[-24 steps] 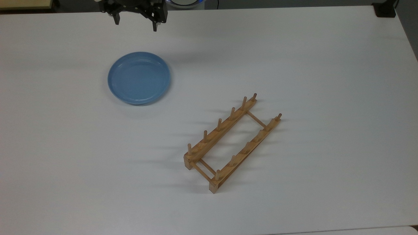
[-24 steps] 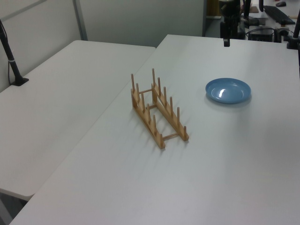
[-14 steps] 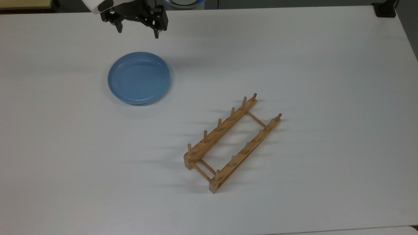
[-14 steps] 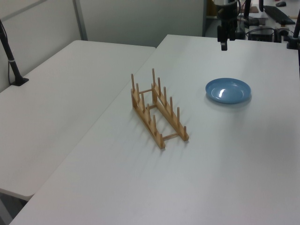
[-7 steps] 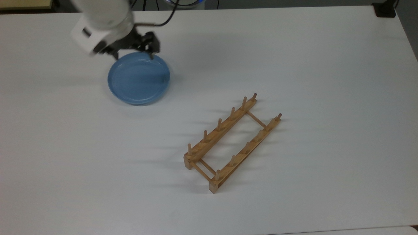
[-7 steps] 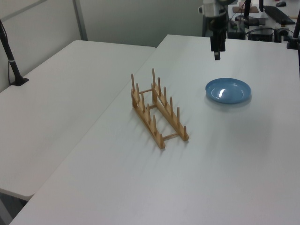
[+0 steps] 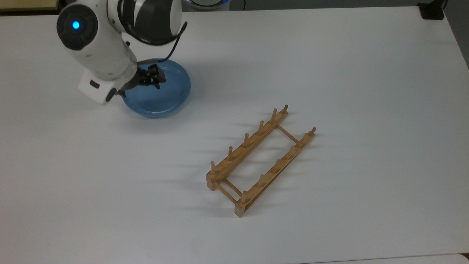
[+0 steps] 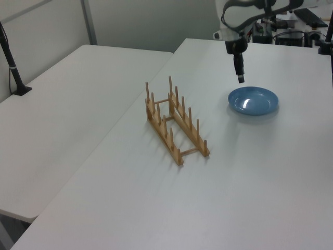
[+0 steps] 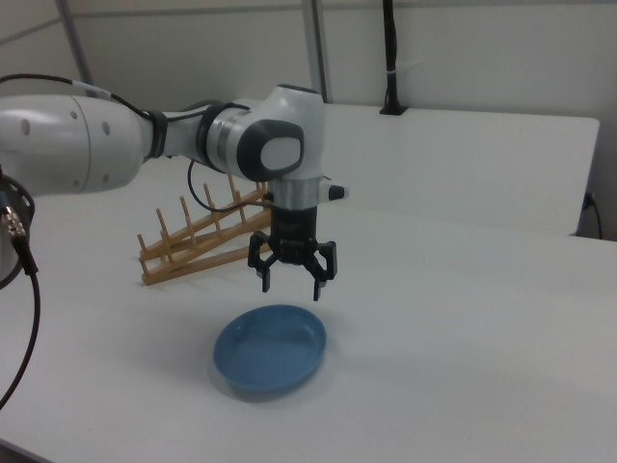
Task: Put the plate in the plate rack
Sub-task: 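Close the gripper on the plate rim, then lift the plate up, tilting it on edge, then carry the upright plate over the wooden rack and lower it between pegs, then open the gripper to release the plate rim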
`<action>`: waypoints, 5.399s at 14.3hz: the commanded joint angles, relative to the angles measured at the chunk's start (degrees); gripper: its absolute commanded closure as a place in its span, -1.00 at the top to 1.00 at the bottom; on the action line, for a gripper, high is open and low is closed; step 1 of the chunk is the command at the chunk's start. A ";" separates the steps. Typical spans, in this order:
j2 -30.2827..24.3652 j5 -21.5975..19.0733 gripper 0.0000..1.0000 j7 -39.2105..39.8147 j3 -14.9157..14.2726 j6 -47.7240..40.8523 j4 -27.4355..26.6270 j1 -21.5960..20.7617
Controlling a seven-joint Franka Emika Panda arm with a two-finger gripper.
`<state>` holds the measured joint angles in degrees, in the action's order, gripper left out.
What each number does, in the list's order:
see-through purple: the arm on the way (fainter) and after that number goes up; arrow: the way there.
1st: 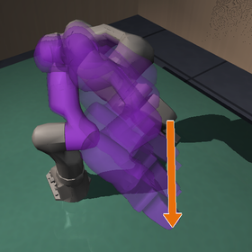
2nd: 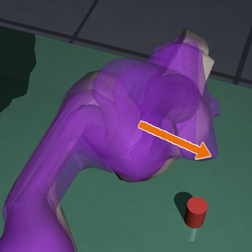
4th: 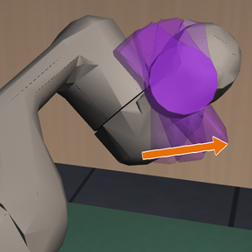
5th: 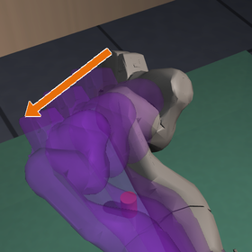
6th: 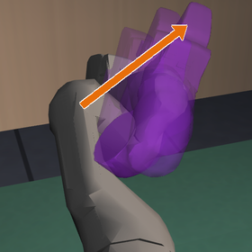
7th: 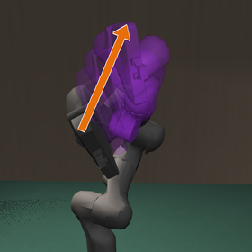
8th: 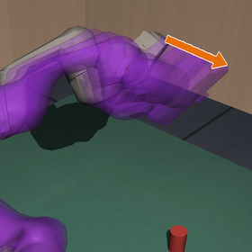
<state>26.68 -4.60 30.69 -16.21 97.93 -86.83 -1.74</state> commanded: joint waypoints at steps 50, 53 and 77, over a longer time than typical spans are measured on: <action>-17.19 50.12 -1.00 -50.90 -1.10 18.44 -6.16 -43.34; -16.48 51.97 -1.00 -51.78 0.21 18.26 -8.52 -43.96; -10.33 45.24 1.00 -66.55 3.64 18.52 -6.09 -42.90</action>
<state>17.27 48.16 -35.41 -12.89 115.94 -95.46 -45.16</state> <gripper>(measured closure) 0.093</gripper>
